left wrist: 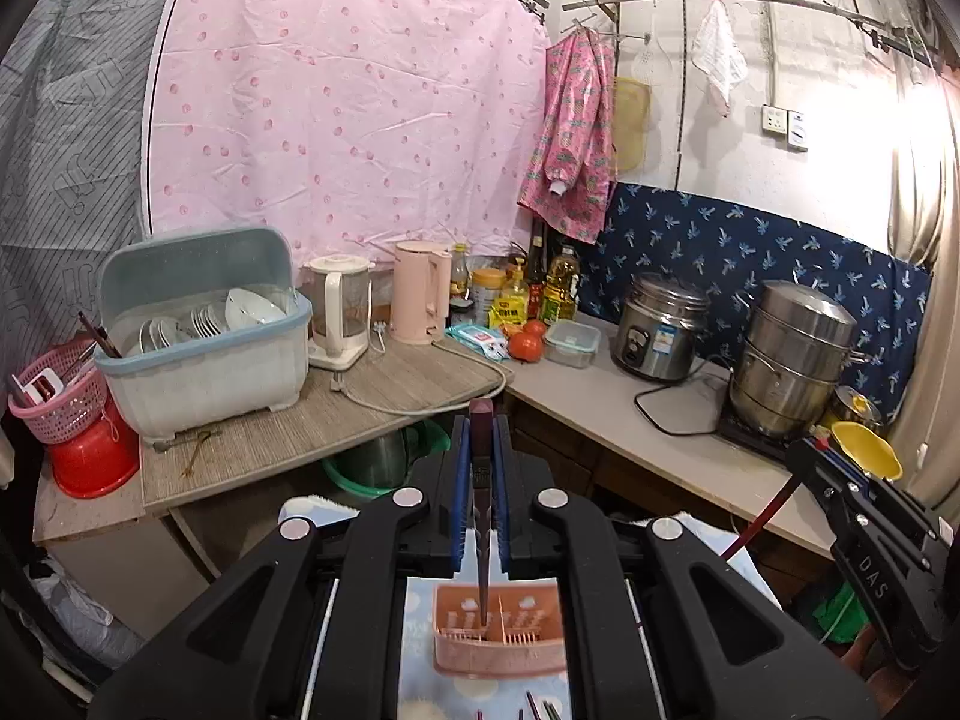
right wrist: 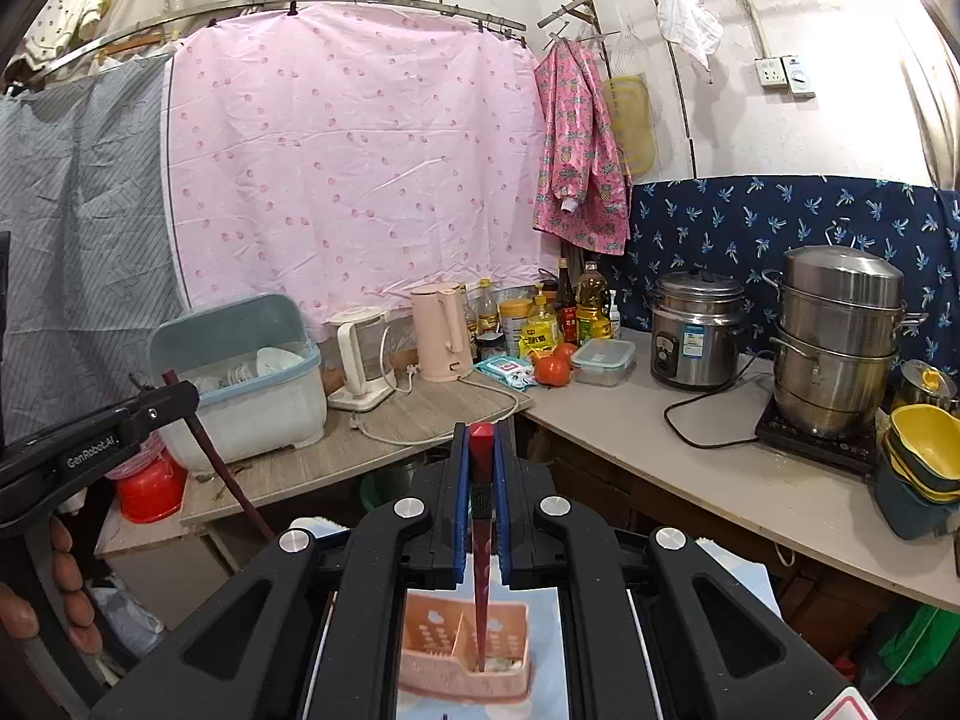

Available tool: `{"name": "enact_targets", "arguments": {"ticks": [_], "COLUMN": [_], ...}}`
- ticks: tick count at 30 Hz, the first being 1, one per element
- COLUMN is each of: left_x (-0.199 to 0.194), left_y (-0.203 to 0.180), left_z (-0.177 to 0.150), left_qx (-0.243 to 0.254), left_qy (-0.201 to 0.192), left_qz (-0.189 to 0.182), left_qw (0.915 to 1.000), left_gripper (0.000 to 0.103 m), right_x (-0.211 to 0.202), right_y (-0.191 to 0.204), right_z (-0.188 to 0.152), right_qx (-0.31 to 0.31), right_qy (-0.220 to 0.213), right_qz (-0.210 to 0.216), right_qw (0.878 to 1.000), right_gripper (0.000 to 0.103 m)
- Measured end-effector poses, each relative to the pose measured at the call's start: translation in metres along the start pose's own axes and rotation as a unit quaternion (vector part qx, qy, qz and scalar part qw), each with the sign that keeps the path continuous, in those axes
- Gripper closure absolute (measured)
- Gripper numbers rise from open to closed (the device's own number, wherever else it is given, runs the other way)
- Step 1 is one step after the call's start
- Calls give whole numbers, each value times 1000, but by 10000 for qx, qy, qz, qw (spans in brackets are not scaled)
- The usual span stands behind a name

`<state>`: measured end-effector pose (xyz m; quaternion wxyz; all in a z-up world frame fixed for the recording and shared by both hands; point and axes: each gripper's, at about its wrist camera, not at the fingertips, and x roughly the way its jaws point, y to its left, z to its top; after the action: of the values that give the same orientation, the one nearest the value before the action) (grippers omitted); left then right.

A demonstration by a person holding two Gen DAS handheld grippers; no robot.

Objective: Organize utensils
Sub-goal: 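Lift both chopsticks and lower them tip-first into the pink holder, then open both grippers to release the chopsticks into the holder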

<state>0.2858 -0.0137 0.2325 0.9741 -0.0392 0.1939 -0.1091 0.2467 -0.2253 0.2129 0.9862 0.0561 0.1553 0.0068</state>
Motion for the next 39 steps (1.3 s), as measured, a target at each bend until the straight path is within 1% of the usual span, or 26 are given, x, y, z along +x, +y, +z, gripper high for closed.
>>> {"name": "enact_targets", "arguments": {"ticks": [2, 4, 10, 14, 16, 17, 19, 20, 21, 22, 26, 39], "left_x": [12, 25, 69, 82, 83, 82, 80, 78, 75, 72, 62, 9], "left_y": [0, 1, 10, 12, 12, 10, 8, 6, 4, 2, -2, -12], "left_z": [1, -2, -40, -60, -66, -68, -70, -70, -70, -71, -72, -84], "left_qx": [50, 112, 112, 96, 110, 122, 160, 190, 213, 242, 263, 322], "left_qy": [-70, -43, 420, 616, 637, 613, 576, 542, 489, 456, 470, 525], "left_qz": [50, 130, 152, 155, 152, 183, 281, 333, 394, 424, 403, 408], "left_qw": [10000, 9998, 9989, 9979, 9978, 9979, 9978, 9978, 9978, 9978, 9977, 9973], "left_gripper": [96, 96, 96, 96, 95, 95, 80, 68, 61, 60, 60, 59], "right_x": [14, 30, 72, 85, 87, 86, 81, 77, 74, 68, 52, -11], "right_y": [0, 2, 2, -1, -2, -2, -4, -4, -4, -3, 2, 4], "right_z": [-2, -7, -46, -68, -73, -75, -76, -76, -75, -75, -72, -86], "right_qx": [1, 6, -4, -23, -52, -70, -83, -74, -74, -99, -218, -123], "right_qy": [19, 102, 548, 765, 810, 811, 722, 679, 638, 592, 493, 519], "right_qz": [-9, -6, -8, -51, -99, -135, -249, -256, -272, -283, -303, -281], "right_qw": [10000, 9999, 9985, 9971, 9967, 9966, 9970, 9973, 9976, 9978, 9981, 9982], "right_gripper": [96, 96, 96, 96, 96, 95, 85, 77, 74, 73, 67, 67]}}
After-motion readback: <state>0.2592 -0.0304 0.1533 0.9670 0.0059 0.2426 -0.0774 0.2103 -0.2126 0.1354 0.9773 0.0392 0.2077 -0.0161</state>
